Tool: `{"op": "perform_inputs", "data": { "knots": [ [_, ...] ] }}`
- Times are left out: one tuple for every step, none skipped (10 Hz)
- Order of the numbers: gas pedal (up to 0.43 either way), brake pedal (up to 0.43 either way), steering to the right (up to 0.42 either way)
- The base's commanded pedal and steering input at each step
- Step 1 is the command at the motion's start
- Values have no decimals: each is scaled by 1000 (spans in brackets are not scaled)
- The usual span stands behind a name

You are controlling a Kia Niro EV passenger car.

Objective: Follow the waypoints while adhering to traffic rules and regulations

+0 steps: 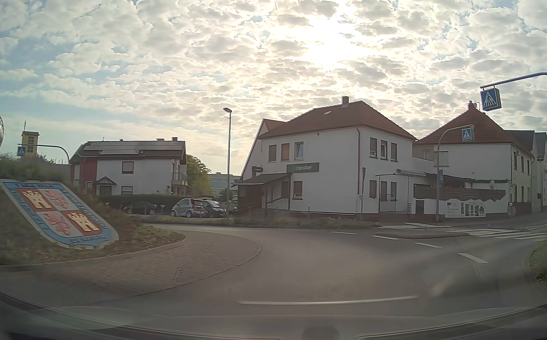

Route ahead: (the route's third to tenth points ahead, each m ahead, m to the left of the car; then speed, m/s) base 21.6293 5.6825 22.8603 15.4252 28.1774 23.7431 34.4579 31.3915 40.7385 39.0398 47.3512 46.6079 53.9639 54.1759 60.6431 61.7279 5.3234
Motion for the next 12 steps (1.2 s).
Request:
{"op": "perform_inputs", "data": {
  "knots": [
    [28,30,265],
    [28,30,248],
    [28,30,221],
    [28,30,192],
    [28,30,163],
    [28,30,129],
    [28,30,88],
    [28,30,52],
    [28,30,10],
    [28,30,-35],
    [28,30,-69],
    [28,30,-105]
  ]
}}
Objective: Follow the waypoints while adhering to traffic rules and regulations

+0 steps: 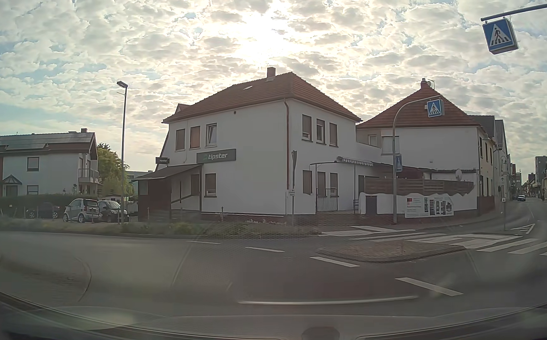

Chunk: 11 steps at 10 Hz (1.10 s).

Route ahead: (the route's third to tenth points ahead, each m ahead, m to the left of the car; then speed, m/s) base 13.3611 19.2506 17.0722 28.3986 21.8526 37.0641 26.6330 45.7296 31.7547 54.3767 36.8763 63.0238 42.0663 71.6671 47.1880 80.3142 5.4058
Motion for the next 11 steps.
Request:
{"op": "perform_inputs", "data": {
  "knots": [
    [28,30,-141],
    [28,30,-167],
    [28,30,-202],
    [28,30,-234],
    [28,30,-260],
    [28,30,-281],
    [28,24,-302],
    [28,30,-316],
    [28,30,-330],
    [28,24,-337],
    [28,30,-345]
  ]
}}
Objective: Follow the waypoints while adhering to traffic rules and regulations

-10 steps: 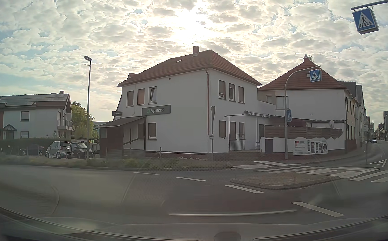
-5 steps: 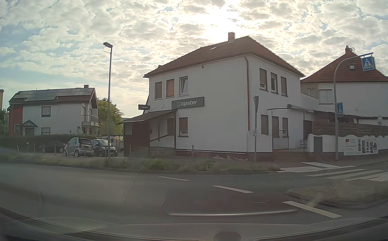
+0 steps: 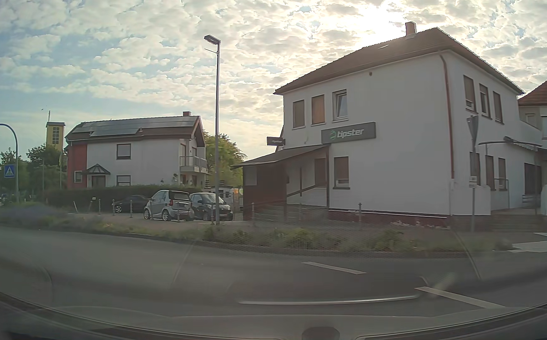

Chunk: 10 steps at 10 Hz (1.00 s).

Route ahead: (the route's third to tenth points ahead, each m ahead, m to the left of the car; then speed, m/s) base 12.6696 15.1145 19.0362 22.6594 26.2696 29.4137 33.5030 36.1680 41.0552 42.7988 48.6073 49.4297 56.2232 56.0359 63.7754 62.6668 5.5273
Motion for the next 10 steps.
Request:
{"op": "perform_inputs", "data": {
  "knots": [
    [28,30,-351],
    [28,30,-355],
    [20,30,-360],
    [20,30,-364],
    [20,30,-366],
    [20,30,-366],
    [20,30,-369],
    [20,30,-370],
    [20,24,-370],
    [20,30,-370]
  ]
}}
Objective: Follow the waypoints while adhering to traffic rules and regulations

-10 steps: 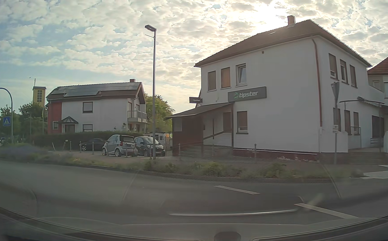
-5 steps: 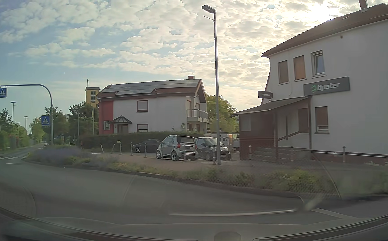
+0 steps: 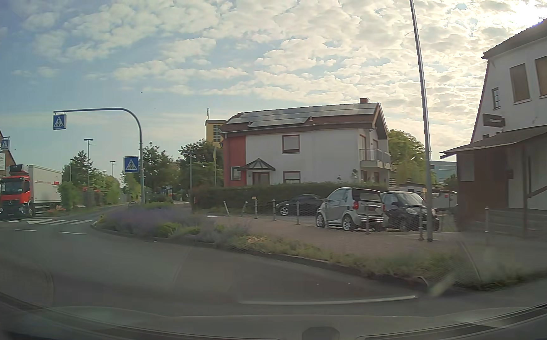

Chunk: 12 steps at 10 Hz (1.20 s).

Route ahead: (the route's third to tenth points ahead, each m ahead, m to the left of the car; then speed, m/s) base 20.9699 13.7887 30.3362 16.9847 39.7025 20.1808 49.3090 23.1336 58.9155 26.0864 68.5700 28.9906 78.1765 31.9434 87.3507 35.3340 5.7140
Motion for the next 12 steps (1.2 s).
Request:
{"op": "perform_inputs", "data": {
  "knots": [
    [20,30,-376],
    [20,30,-383],
    [8,30,-385],
    [8,30,-388],
    [8,30,-388],
    [0,30,-384],
    [0,30,-377],
    [0,30,-377],
    [0,30,-373],
    [0,30,-365],
    [0,30,-352],
    [0,30,-326]
  ]
}}
